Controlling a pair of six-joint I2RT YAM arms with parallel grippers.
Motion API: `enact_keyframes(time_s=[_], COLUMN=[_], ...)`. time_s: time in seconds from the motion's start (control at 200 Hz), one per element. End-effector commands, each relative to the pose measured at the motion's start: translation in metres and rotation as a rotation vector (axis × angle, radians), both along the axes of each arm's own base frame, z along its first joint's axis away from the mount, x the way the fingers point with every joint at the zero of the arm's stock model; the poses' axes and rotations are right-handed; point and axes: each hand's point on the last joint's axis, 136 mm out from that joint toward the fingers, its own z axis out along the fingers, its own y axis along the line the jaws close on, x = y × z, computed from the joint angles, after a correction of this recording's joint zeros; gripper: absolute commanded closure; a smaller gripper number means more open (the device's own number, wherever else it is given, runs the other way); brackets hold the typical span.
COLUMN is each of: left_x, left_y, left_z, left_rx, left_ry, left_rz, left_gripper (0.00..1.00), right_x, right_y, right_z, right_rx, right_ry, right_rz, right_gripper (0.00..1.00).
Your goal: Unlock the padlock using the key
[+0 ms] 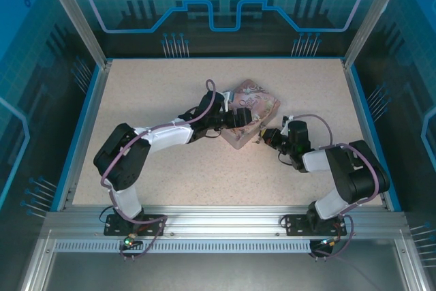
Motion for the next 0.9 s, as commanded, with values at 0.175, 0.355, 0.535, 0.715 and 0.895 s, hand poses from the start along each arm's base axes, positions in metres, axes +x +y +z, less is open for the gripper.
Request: enact_keyframes(time_s=[0.175,0.355,0.535,0.715,0.895], left_x=[-0.034,-0.038,-0.043,-0.045,-0.045], left_y=[0.021,0.023,0.021,0.019,0.019], left_z=[-0.073,-0.081,-0.088,-0.091,-0.091], left_rx=[0.159,0.175,0.186,0.192,0.196], left_ry=[0.201,0.213,0.224,0.228,0.228], left_rz=[0.014,0.013,0.009,0.002,0.003], left_gripper=[0.18,0.18,0.18,0.18,0.18], right_x=[0.019,0.031,0.04,0.043,0.045], right_y=[-0.025,-0.02,-0.022,-0.025,-0.033], right_z=[-0.006,-0.001,0.011,0.023,0.026], right_rx=[-0.05,-0.001,-0.003,-0.011,-0.019], right_ry=[0.056,0.037,0.016,-0.007,0.0], right_rz=[-0.162,-0.166,-0.185,-0.197,-0.225], right_gripper=[0.99,0.99,0.99,0.99,0.98])
